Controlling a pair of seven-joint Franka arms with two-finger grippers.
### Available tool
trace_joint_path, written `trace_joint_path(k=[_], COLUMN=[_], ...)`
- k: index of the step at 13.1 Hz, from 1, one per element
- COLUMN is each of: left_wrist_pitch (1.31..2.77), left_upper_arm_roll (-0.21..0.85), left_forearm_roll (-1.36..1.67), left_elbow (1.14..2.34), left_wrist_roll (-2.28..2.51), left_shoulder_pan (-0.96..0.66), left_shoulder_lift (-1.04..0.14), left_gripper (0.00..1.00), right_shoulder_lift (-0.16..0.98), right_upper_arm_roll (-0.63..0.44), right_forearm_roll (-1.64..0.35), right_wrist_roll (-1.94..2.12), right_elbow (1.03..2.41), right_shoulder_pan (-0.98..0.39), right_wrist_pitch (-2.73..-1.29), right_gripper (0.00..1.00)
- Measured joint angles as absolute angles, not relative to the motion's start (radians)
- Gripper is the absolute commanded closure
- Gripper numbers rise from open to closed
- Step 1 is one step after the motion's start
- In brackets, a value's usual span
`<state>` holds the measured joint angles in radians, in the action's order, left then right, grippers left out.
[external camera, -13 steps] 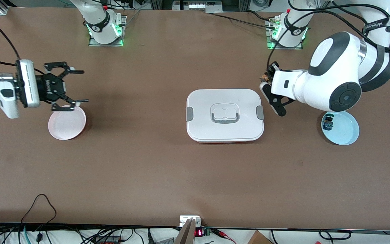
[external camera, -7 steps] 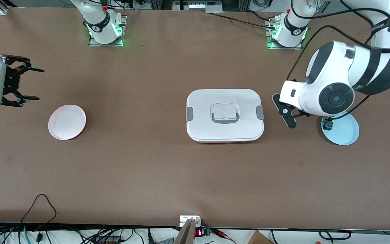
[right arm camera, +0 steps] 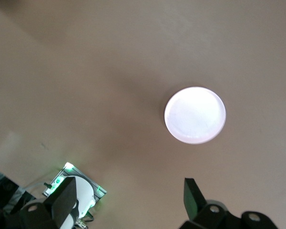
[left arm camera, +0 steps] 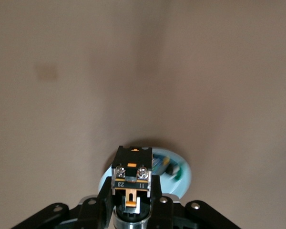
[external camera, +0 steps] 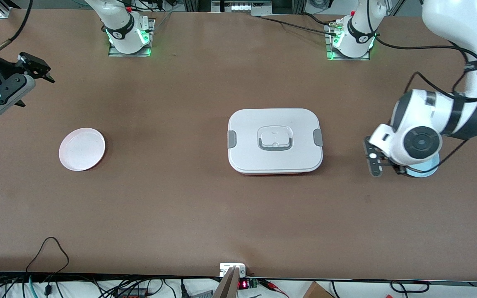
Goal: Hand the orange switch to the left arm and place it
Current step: 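Lower the orange switch onto the blue plate with the left gripper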
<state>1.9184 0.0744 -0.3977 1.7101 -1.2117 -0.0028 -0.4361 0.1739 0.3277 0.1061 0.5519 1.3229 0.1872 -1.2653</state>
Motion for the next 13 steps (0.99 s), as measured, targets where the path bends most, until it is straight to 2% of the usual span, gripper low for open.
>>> trace_joint_path(k=[2, 5, 8, 13], left_wrist_pitch=[2.012, 2.115, 2.259, 2.278], left_upper_arm_roll=[0.074, 0.073, 0.072, 0.075], left_forearm_roll=[-0.440, -0.454, -0.454, -0.454], left_elbow=[1.731, 1.754, 1.838, 1.885], left_wrist_roll=[-1.309, -1.423, -1.464, -1.468], left_shoulder_pan=[0.058, 0.138, 0.233, 0.253], left_shoulder_lift=[-0.449, -0.491, -0.521, -0.518], left_gripper=[0.88, 0.90, 0.90, 0.90], right_shoulder_lift=[0.180, 0.206, 0.219, 0.152], right_upper_arm_roll=[0.327, 0.312, 0.305, 0.309], right_forearm_roll=[0.131, 0.056, 0.051, 0.051], right_wrist_roll=[0.420, 0.167, 0.116, 0.088], right_elbow=[1.327, 1.337, 1.378, 1.539], right_shoulder_pan=[0.153, 0.166, 0.176, 0.172], right_wrist_pitch=[-1.266, -1.330, -1.392, -1.522], right_gripper=[0.00, 0.00, 0.00, 0.00])
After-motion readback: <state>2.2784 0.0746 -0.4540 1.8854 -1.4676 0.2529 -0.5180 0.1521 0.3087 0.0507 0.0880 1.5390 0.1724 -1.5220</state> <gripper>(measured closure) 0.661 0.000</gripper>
